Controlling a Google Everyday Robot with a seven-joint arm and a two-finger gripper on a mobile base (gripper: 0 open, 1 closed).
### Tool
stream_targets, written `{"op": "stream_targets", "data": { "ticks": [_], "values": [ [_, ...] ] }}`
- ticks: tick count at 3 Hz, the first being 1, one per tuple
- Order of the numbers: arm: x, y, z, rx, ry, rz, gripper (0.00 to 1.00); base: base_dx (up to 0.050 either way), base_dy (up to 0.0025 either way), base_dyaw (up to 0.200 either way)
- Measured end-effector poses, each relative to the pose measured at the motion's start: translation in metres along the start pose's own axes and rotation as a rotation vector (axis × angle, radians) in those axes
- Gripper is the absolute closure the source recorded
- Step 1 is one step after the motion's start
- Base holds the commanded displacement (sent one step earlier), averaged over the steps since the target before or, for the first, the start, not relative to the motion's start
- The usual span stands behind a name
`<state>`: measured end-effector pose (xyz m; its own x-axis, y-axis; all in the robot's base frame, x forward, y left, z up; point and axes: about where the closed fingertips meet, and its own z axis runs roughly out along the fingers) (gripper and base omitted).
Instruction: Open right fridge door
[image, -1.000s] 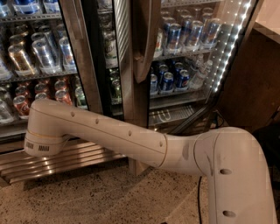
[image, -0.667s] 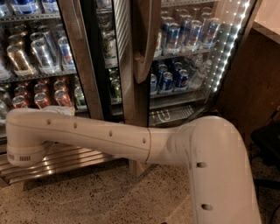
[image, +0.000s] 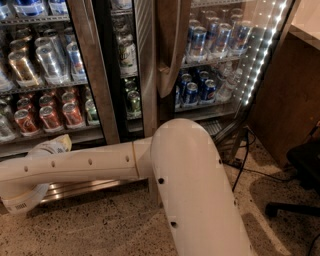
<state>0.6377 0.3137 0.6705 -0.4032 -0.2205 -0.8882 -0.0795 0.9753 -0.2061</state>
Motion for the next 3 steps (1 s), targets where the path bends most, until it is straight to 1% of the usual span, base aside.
{"op": "stream_targets", "data": {
  "ticks": [1,2,3],
  "values": [
    [0.0000,0.0000,0.0000,0.000,0.000,0.000,1.00,0.000,0.00000,0.000],
    [0.0000,0.0000,0.0000,0.000,0.000,0.000,0.81,0.000,0.00000,0.000],
    [0.0000,0.0000,0.0000,0.000,0.000,0.000,0.58,0.000,0.00000,0.000]
  ]
}}
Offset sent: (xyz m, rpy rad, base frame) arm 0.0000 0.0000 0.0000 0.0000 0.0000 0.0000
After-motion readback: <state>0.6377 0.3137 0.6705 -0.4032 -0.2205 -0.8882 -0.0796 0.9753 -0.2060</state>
